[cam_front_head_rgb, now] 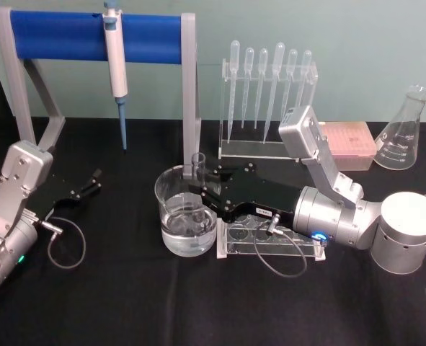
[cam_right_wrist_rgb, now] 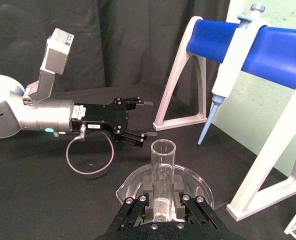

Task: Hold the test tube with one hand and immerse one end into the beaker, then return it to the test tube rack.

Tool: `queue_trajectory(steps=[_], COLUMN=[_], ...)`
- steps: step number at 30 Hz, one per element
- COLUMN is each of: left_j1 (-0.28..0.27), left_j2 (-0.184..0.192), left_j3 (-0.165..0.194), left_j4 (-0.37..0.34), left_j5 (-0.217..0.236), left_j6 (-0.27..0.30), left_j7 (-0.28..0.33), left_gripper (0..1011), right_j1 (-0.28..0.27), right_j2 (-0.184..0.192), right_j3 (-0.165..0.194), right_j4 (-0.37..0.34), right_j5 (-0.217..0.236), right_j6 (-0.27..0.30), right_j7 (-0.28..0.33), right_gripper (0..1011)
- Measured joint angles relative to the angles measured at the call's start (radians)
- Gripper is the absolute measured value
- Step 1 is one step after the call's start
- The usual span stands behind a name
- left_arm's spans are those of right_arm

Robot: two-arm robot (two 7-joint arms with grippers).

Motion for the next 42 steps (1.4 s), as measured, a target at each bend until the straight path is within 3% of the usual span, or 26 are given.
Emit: queue_trajectory(steps=[42], left_j1=[0.0], left_j2=[0.0], left_j3=[0.0], left_j4=[0.0], left_j5=[0.0], left_j6=[0.0], left_j7=[0.0], left_gripper=[1000], right_j1=[0.0], right_j2=[0.0], right_j3=[0.0], right_j4=[0.0], right_j5=[0.0], right_j6=[0.0], right_j7=[0.0], right_gripper=[222])
